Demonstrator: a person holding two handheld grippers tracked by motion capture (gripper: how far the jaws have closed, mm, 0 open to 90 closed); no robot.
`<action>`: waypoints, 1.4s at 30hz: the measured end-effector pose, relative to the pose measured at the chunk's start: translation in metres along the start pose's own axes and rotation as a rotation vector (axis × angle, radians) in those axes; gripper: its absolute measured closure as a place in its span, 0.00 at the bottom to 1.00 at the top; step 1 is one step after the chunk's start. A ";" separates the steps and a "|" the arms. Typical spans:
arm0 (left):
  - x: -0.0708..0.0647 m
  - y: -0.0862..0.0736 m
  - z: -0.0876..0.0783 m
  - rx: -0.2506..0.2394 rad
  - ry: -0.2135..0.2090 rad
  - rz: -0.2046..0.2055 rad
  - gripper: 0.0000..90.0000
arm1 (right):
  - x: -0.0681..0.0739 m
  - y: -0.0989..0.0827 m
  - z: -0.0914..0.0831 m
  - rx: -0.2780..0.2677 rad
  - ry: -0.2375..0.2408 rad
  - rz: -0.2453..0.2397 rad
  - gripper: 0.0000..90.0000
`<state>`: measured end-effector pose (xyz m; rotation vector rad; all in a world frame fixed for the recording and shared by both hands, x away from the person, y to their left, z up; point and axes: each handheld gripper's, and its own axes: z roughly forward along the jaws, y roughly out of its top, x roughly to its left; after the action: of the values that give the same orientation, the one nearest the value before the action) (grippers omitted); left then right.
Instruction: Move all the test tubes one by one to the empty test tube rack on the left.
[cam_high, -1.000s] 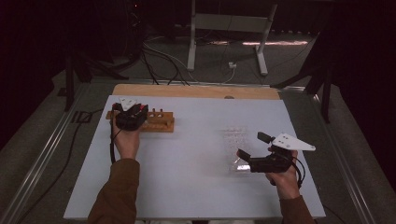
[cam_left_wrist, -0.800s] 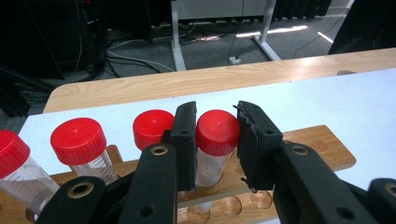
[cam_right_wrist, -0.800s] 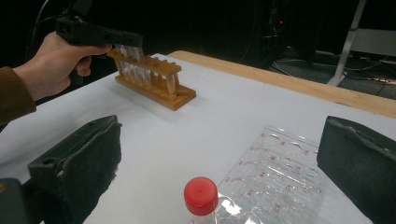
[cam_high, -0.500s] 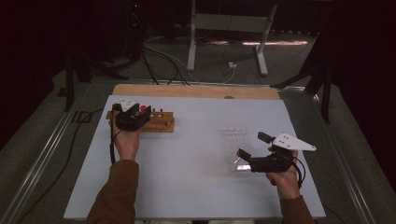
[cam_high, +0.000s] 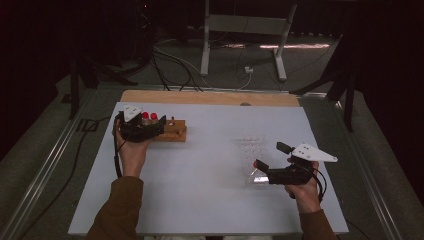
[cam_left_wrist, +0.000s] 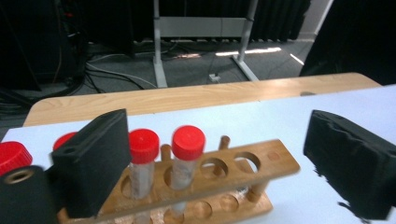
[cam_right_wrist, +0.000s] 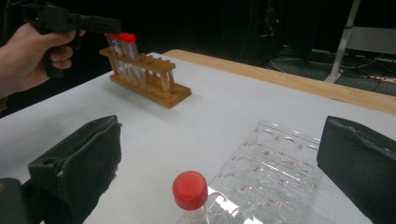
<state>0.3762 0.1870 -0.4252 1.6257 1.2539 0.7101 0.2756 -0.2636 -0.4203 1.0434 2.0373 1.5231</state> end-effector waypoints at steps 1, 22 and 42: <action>-0.001 0.000 -0.001 0.003 -0.006 0.001 0.03 | 0.000 -0.001 0.000 -0.001 0.001 -0.002 0.00; -0.026 -0.025 -0.050 -0.033 -0.142 0.031 0.01 | -0.003 -0.018 0.009 0.055 0.021 -0.045 0.05; -0.036 -0.049 -0.068 -0.046 -0.144 0.042 0.01 | 0.003 -0.045 0.025 0.172 0.081 -0.148 0.74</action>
<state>0.2866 0.1775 -0.4394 1.6394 1.0959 0.6311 0.2757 -0.2514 -0.4701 0.8818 2.2803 1.3556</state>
